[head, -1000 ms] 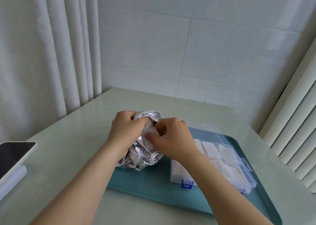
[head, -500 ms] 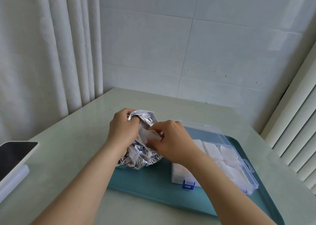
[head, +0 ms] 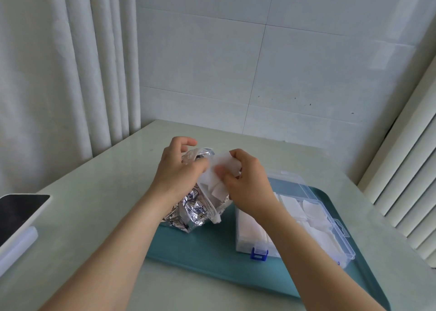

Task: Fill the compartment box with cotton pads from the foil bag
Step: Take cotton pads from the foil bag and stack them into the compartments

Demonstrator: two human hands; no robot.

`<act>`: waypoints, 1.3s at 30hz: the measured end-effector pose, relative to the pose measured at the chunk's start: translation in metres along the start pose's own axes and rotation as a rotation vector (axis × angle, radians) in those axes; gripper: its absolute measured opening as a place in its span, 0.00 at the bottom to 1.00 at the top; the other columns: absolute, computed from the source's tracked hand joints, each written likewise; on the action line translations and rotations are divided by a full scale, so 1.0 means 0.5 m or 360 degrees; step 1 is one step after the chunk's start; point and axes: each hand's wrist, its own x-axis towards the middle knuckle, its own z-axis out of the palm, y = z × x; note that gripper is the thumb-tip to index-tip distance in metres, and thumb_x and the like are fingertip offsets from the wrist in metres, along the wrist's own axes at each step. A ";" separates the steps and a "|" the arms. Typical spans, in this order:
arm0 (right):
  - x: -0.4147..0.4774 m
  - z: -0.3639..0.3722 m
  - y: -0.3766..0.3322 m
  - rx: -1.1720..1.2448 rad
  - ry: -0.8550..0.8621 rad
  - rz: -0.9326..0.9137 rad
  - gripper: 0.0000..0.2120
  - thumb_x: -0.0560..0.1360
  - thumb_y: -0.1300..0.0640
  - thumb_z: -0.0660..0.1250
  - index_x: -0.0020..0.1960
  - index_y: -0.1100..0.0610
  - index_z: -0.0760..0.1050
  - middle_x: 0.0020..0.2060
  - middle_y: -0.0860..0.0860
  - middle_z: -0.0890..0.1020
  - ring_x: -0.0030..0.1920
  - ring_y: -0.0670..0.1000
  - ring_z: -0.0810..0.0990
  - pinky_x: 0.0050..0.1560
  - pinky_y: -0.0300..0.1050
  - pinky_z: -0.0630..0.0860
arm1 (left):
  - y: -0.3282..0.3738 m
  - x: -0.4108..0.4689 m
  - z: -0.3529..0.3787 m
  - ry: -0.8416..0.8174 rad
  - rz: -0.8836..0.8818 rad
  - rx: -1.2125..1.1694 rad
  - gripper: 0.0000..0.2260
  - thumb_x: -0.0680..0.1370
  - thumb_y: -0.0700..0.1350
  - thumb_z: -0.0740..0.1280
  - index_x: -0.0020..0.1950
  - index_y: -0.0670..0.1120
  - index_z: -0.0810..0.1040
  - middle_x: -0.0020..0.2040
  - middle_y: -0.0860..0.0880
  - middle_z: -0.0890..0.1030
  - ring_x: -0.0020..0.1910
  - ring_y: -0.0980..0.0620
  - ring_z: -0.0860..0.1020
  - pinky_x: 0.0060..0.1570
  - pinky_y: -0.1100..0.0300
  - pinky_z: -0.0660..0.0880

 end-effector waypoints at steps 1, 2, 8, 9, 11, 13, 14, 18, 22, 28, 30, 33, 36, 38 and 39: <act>-0.001 -0.003 -0.002 0.0067 0.0009 0.0027 0.10 0.79 0.54 0.73 0.58 0.53 0.78 0.45 0.52 0.84 0.39 0.56 0.84 0.42 0.58 0.84 | -0.003 -0.001 0.000 -0.0063 0.0026 0.0043 0.22 0.72 0.44 0.70 0.62 0.62 0.74 0.67 0.54 0.72 0.61 0.65 0.72 0.52 0.63 0.70; -0.004 -0.006 -0.003 0.0180 -0.0022 0.0076 0.10 0.79 0.57 0.73 0.58 0.54 0.78 0.45 0.53 0.84 0.39 0.56 0.85 0.41 0.58 0.85 | -0.004 -0.003 0.000 -0.0140 0.0041 0.0086 0.23 0.73 0.40 0.71 0.63 0.62 0.75 0.67 0.54 0.69 0.59 0.68 0.71 0.50 0.67 0.70; -0.014 -0.022 -0.015 0.0862 -0.0440 0.0367 0.16 0.73 0.68 0.66 0.59 0.61 0.80 0.51 0.64 0.85 0.50 0.62 0.87 0.56 0.59 0.85 | -0.017 0.001 -0.001 -0.0279 0.0059 0.0240 0.28 0.76 0.36 0.70 0.68 0.63 0.75 0.69 0.53 0.65 0.55 0.71 0.69 0.38 0.82 0.68; -0.013 -0.029 -0.015 0.0899 -0.0492 0.0361 0.18 0.71 0.67 0.66 0.61 0.61 0.80 0.51 0.64 0.85 0.51 0.62 0.87 0.57 0.57 0.85 | -0.020 0.002 -0.002 -0.0269 0.0079 0.0244 0.28 0.76 0.36 0.70 0.68 0.64 0.75 0.69 0.53 0.65 0.55 0.72 0.68 0.38 0.81 0.69; -0.014 -0.039 -0.012 0.0742 -0.0535 0.0264 0.24 0.69 0.68 0.69 0.65 0.56 0.78 0.54 0.61 0.85 0.53 0.62 0.86 0.56 0.54 0.85 | -0.025 0.004 -0.001 -0.0256 0.0128 0.0260 0.27 0.77 0.37 0.70 0.67 0.66 0.75 0.68 0.53 0.66 0.57 0.70 0.69 0.42 0.76 0.69; -0.014 -0.037 -0.005 0.0561 -0.0521 0.0200 0.29 0.69 0.71 0.72 0.66 0.51 0.76 0.54 0.59 0.84 0.51 0.63 0.86 0.54 0.54 0.84 | -0.031 0.008 0.001 -0.0257 0.0162 0.0278 0.25 0.78 0.39 0.70 0.66 0.66 0.76 0.68 0.54 0.67 0.61 0.64 0.72 0.46 0.74 0.67; -0.015 -0.034 -0.003 0.0506 -0.0488 0.0183 0.28 0.69 0.71 0.73 0.65 0.51 0.77 0.54 0.58 0.84 0.49 0.62 0.87 0.53 0.54 0.85 | -0.033 0.011 0.000 -0.0258 0.0173 0.0286 0.24 0.78 0.40 0.71 0.65 0.66 0.77 0.68 0.54 0.69 0.63 0.61 0.72 0.47 0.74 0.67; -0.017 -0.022 -0.009 0.0430 -0.0203 0.0173 0.13 0.73 0.64 0.78 0.55 0.56 0.83 0.47 0.57 0.86 0.39 0.60 0.88 0.41 0.59 0.87 | -0.042 0.021 -0.001 -0.0258 0.0263 0.0296 0.23 0.75 0.38 0.73 0.60 0.64 0.80 0.67 0.57 0.78 0.66 0.58 0.76 0.53 0.68 0.72; -0.007 -0.020 -0.007 0.0205 0.0032 0.0131 0.04 0.73 0.61 0.75 0.44 0.53 0.84 0.36 0.51 0.86 0.38 0.58 0.86 0.41 0.59 0.85 | -0.040 0.022 -0.003 -0.0291 0.0271 0.0347 0.28 0.72 0.34 0.72 0.64 0.62 0.79 0.69 0.58 0.77 0.69 0.61 0.74 0.55 0.74 0.69; -0.005 -0.016 -0.010 0.0014 0.0177 0.0184 0.03 0.71 0.55 0.75 0.44 0.53 0.83 0.36 0.48 0.86 0.41 0.53 0.84 0.44 0.54 0.83 | -0.042 0.019 -0.012 -0.0138 0.0325 0.0557 0.30 0.70 0.35 0.73 0.66 0.61 0.76 0.67 0.52 0.71 0.68 0.56 0.71 0.59 0.73 0.64; -0.006 -0.017 -0.012 0.0023 0.0234 0.0166 0.06 0.72 0.55 0.74 0.45 0.57 0.81 0.37 0.51 0.85 0.42 0.57 0.83 0.44 0.57 0.82 | -0.041 0.018 -0.011 -0.0030 0.0352 0.0577 0.26 0.71 0.39 0.76 0.63 0.60 0.76 0.66 0.52 0.71 0.65 0.54 0.73 0.56 0.74 0.66; -0.007 -0.014 -0.015 0.0233 0.0218 0.0178 0.05 0.73 0.57 0.70 0.48 0.57 0.79 0.41 0.54 0.85 0.44 0.58 0.84 0.47 0.62 0.82 | -0.033 0.013 -0.004 0.0040 0.0335 0.0551 0.25 0.69 0.47 0.78 0.62 0.57 0.74 0.64 0.53 0.71 0.64 0.54 0.72 0.59 0.60 0.69; -0.012 -0.008 -0.019 0.0369 0.0145 0.0204 0.05 0.75 0.58 0.66 0.50 0.54 0.76 0.44 0.54 0.84 0.45 0.57 0.84 0.49 0.65 0.82 | -0.026 0.007 0.003 -0.0043 0.0311 0.0525 0.29 0.67 0.49 0.80 0.64 0.58 0.71 0.65 0.55 0.72 0.65 0.56 0.72 0.54 0.65 0.68; -0.012 -0.005 -0.021 0.0373 0.0065 0.0176 0.09 0.73 0.55 0.66 0.53 0.52 0.74 0.45 0.53 0.84 0.47 0.56 0.84 0.51 0.65 0.81 | -0.025 0.006 0.005 -0.0104 0.0318 0.0546 0.33 0.66 0.49 0.82 0.66 0.60 0.71 0.66 0.55 0.71 0.65 0.58 0.72 0.52 0.73 0.65; -0.012 -0.004 -0.024 0.0368 0.0031 0.0165 0.11 0.71 0.53 0.68 0.54 0.51 0.74 0.46 0.52 0.85 0.47 0.56 0.85 0.51 0.65 0.82 | -0.027 0.006 0.006 -0.0126 0.0322 0.0567 0.34 0.66 0.49 0.82 0.68 0.60 0.70 0.67 0.54 0.71 0.63 0.59 0.72 0.50 0.76 0.64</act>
